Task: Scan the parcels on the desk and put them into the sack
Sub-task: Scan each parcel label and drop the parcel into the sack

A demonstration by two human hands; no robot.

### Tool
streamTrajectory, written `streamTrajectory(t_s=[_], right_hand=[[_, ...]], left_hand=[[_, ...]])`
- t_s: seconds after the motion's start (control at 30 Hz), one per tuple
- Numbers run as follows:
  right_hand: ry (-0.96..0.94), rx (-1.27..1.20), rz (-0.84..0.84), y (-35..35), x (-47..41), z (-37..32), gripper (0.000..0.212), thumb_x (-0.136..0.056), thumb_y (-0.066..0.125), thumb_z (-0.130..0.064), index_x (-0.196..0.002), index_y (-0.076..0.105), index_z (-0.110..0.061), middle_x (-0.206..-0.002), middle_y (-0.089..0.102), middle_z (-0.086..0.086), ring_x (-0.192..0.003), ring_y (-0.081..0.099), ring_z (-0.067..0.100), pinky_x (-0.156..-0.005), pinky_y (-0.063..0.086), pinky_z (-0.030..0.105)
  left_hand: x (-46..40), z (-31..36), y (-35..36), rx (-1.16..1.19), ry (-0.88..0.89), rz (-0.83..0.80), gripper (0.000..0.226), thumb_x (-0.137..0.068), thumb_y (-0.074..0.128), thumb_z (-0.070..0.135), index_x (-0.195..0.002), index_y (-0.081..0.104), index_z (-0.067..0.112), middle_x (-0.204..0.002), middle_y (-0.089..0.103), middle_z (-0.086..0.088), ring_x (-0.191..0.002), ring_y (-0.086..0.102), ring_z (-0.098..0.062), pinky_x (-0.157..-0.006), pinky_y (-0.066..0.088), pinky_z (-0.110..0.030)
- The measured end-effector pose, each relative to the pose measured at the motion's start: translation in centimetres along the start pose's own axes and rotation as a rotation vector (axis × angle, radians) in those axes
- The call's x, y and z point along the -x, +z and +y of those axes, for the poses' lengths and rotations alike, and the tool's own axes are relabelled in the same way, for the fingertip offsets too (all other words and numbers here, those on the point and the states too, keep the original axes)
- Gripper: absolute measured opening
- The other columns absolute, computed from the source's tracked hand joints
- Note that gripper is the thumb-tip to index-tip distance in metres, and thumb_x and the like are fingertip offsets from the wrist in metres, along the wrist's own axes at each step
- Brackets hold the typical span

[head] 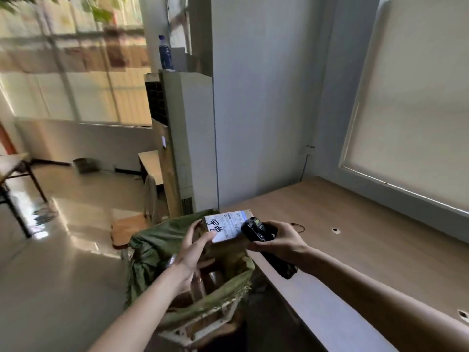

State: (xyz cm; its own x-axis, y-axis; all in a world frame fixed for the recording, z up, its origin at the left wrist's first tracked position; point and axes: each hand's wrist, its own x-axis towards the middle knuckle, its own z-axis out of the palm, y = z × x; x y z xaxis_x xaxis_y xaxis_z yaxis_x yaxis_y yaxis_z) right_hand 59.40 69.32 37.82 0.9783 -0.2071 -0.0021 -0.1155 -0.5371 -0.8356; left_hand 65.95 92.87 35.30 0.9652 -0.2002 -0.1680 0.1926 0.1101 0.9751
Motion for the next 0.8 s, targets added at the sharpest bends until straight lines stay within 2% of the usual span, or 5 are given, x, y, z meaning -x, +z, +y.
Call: streamTrajectory(t_s=[0.17,0.27,0.37,0.53,0.8], right_hand=[[-0.029,-0.083,-0.104,7.1,-10.0,-0.7,0.084,-0.046,0.090,-0.063,-0.120,0.074,-0.024,-0.095,0.076,-0.016,-0.084,0.071,-0.001,-0.076,0.053,0.018],[-0.023,-0.101,-0.160,11.2,-16.4,-0.2,0.097,-0.043,0.090,-0.066,-0.128,0.070,-0.022,-0.110,0.076,-0.010,-0.098,0.072,0.005,-0.094,0.058,0.029],[0.010,-0.077,-0.206,14.7,-21.7,0.4,0.088,-0.057,0.097,-0.051,-0.134,0.067,-0.021,-0.113,0.075,-0.009,-0.100,0.072,0.006,-0.097,0.057,0.030],[0.114,-0.028,-0.234,20.9,-27.3,1.6,0.065,-0.063,0.094,-0.054,-0.119,0.069,-0.034,-0.103,0.071,-0.016,-0.092,0.068,0.005,-0.078,0.051,0.019],[0.265,-0.069,-0.380,29.8,-33.6,5.1,0.061,-0.057,0.099,-0.046,-0.108,0.073,-0.024,-0.096,0.078,-0.008,-0.087,0.075,0.009,-0.078,0.060,0.024]], left_hand=[[-6.8,-0.3,-7.3,-0.098,-0.046,0.132,0.040,-0.080,0.082,0.027,-0.114,0.062,0.019,-0.117,0.068,-0.018,-0.098,0.069,-0.029,-0.090,0.057,-0.054],[-11.9,-1.3,-10.3,-0.126,-0.115,0.145,0.042,-0.082,0.080,0.015,-0.116,0.056,0.007,-0.114,0.065,-0.019,-0.085,0.070,-0.024,-0.064,0.061,-0.039],[-16.2,-3.1,-12.7,-0.128,-0.165,0.154,0.043,-0.082,0.081,0.018,-0.118,0.058,0.013,-0.111,0.067,-0.014,-0.087,0.069,-0.019,-0.055,0.057,-0.028],[-22.0,-6.5,-15.4,-0.027,-0.270,0.221,0.049,-0.084,0.079,0.021,-0.128,0.059,0.028,-0.112,0.073,-0.010,-0.098,0.072,-0.024,-0.071,0.061,-0.039],[-29.6,-10.5,-19.2,-0.141,-0.438,0.168,0.059,-0.067,0.087,0.040,-0.118,0.064,0.020,-0.109,0.072,-0.006,-0.099,0.070,-0.021,-0.092,0.058,-0.043]])
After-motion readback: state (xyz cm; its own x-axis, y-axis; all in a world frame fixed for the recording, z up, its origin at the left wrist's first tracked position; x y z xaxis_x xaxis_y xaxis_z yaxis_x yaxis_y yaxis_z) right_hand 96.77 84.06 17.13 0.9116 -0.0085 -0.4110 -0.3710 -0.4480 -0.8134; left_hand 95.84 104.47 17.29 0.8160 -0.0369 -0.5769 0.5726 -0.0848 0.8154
